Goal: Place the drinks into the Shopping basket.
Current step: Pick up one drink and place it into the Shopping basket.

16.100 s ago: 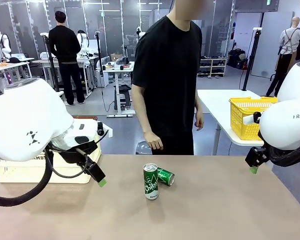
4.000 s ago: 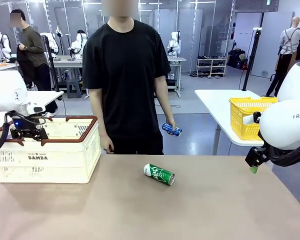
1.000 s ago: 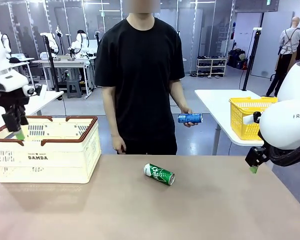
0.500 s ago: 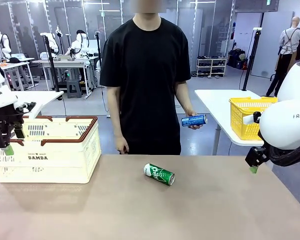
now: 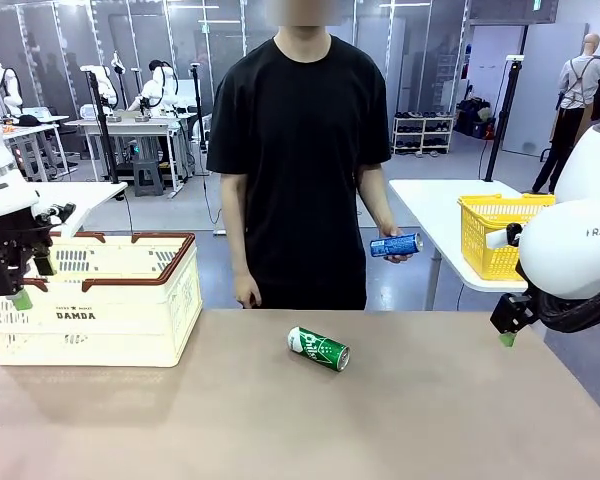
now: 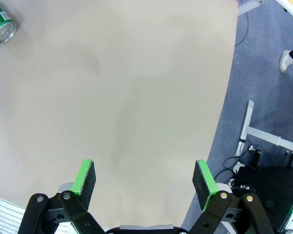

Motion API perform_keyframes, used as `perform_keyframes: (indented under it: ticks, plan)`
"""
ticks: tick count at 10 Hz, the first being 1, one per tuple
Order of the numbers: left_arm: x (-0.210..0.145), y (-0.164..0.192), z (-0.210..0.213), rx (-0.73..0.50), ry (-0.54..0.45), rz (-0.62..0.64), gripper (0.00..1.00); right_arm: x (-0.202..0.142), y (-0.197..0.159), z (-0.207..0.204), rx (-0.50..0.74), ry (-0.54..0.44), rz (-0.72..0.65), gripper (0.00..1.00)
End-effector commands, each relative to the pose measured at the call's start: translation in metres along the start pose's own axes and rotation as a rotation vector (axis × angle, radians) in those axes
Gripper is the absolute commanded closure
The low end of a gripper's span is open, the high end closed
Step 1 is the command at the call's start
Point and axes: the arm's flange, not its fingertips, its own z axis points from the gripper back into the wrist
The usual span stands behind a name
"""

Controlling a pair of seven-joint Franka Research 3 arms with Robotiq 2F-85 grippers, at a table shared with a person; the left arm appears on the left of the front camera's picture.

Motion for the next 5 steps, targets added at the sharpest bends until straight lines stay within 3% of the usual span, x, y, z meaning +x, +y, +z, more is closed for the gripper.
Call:
perform_keyframes:
  ticks: [1,5]
  plan:
    - [0.038,0.019,0.009,0.059,-0.037,-0.202,0.00,0.000,-0.002,0.001,0.000,0.003,0.012,0.00]
    - [0.177,0.059,0.047,0.145,-0.022,-0.716,0.00,0.000,-0.002,0.001,0.000,0.003,0.012,0.00]
